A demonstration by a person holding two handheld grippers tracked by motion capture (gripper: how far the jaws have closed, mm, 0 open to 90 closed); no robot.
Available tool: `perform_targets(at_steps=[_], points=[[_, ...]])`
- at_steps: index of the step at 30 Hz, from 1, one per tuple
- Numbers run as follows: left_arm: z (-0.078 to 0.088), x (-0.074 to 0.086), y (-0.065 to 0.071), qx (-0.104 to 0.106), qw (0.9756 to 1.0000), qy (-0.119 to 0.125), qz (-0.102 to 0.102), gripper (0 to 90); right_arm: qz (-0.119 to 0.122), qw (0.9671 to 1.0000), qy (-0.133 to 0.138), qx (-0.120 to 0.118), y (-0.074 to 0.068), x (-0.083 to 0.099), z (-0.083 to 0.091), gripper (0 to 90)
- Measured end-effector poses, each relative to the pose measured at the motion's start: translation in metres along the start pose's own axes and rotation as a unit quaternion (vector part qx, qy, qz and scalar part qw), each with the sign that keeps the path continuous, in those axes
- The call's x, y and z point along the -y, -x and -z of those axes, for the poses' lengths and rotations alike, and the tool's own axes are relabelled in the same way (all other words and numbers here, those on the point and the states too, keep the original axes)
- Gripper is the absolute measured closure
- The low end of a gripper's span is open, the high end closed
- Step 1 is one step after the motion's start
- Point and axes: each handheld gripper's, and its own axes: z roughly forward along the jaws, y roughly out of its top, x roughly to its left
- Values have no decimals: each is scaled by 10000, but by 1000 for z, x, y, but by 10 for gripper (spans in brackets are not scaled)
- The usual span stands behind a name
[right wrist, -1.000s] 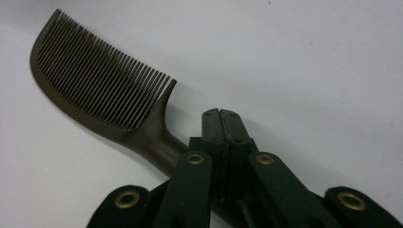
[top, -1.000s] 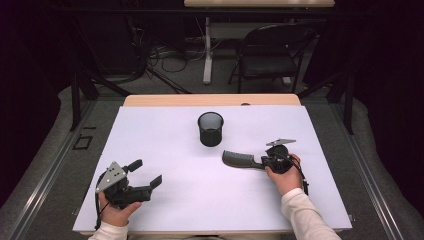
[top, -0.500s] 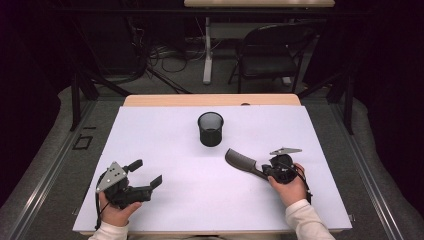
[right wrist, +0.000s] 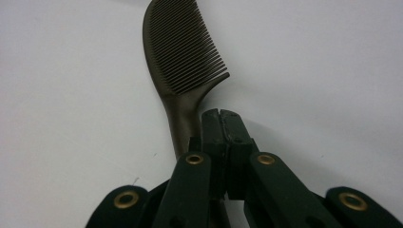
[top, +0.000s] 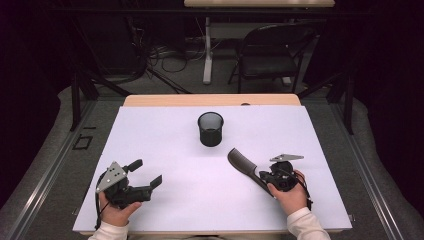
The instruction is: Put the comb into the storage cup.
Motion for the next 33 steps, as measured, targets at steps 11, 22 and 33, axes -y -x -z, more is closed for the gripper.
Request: perform_targets(at_steps=[11, 22, 33], points=[[0, 0, 0, 9, 10000, -1, 9, 79, 18, 10000, -12, -69, -3, 1, -1, 889], [-1, 0, -1, 25, 10000, -22, 4, 79, 34, 9998, 194, -65, -4, -2, 5, 791], [0, 0, -1, -42, 10000, 12, -27, 79, 204, 9978, 616, -124, -6, -3, 17, 533]])
